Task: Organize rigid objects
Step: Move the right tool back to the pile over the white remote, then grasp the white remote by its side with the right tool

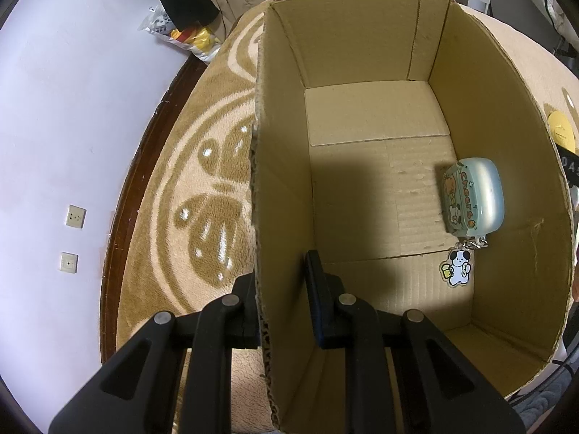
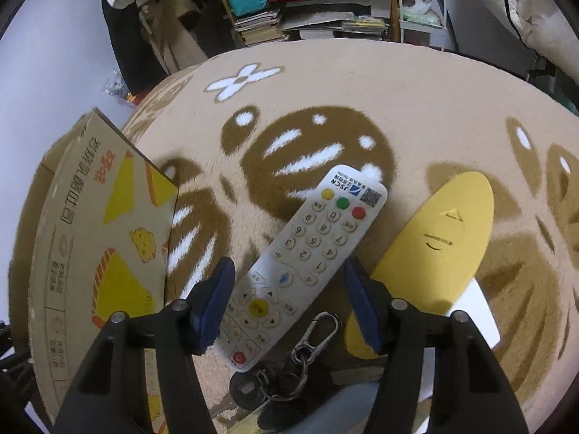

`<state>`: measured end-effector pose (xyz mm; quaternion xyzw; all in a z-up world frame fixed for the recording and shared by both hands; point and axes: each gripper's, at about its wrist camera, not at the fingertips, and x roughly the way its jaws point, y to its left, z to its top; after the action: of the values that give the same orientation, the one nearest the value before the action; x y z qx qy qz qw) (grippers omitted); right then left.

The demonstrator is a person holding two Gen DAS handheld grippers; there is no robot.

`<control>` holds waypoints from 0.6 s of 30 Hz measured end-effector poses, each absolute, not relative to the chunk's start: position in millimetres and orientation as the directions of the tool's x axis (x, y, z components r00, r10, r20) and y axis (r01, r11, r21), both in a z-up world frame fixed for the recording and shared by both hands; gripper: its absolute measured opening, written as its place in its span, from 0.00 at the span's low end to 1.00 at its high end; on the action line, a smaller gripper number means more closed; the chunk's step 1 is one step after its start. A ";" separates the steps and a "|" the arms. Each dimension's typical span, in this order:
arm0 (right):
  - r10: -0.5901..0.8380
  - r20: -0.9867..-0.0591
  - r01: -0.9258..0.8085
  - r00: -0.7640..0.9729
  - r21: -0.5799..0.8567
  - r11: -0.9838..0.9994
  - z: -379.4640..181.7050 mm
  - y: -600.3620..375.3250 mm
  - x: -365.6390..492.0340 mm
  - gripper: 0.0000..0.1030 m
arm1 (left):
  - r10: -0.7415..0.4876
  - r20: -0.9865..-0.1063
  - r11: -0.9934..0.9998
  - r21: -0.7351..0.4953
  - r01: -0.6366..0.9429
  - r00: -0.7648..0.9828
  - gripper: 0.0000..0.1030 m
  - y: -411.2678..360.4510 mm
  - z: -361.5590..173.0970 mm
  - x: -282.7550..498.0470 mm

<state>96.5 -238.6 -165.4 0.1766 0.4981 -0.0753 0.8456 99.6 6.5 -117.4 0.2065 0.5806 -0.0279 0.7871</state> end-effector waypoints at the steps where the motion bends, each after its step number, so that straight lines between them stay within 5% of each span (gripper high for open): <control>1: 0.046 -0.871 0.300 0.488 0.217 0.929 -166.8 -237.1 97.5 0.65 | 0.196 -0.925 0.913 0.293 0.285 0.324 0.19 6.4 -117.5 99.7; 18: -0.046 -0.908 0.269 0.416 0.075 0.960 -179.7 -218.8 118.5 0.74 | 0.203 -0.923 0.910 0.301 0.286 0.326 0.19 5.4 -118.8 100.0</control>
<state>118.5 -218.8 -179.7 0.1049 0.5321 -0.0942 0.8349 100.0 5.4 -118.8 0.2111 0.5800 -0.0263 0.7863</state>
